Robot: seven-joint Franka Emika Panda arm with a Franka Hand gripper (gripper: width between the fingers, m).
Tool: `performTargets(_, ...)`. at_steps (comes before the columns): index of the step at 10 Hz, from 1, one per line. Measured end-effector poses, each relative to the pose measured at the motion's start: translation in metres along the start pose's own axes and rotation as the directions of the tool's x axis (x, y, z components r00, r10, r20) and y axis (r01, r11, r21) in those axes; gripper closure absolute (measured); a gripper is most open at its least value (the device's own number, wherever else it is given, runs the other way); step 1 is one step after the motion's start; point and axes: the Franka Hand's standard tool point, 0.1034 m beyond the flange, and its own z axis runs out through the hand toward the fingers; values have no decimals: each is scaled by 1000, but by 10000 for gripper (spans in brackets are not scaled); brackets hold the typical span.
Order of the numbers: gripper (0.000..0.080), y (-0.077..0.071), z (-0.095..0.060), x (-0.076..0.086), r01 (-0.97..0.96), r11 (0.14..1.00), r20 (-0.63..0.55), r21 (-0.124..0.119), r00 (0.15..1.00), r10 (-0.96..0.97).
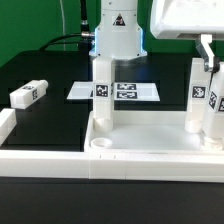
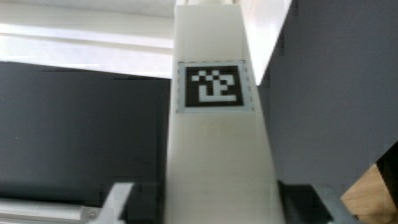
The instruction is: Assemble desk
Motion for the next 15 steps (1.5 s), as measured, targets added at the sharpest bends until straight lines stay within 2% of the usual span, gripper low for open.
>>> performTargets(3, 509, 0, 6, -5, 4, 1000, 7, -5, 1000, -4)
performTargets(7, 509, 0, 7, -4, 8, 1000, -15, -7, 1000, -9)
performTargets(8, 444, 0, 8, -4, 9, 1000, -14, -7, 1000, -9)
performTargets(9, 237, 0, 8, -4, 9, 1000, -14, -7, 1000, -9)
performTargets(10, 237, 0, 8, -4, 9, 1000, -14, -7, 1000, -9)
performTargets(11, 170, 0, 7, -4, 10, 1000, -14, -8, 1000, -10)
performTargets(15, 151, 1, -10, 11, 2, 1000, -26, 5, 1000, -2)
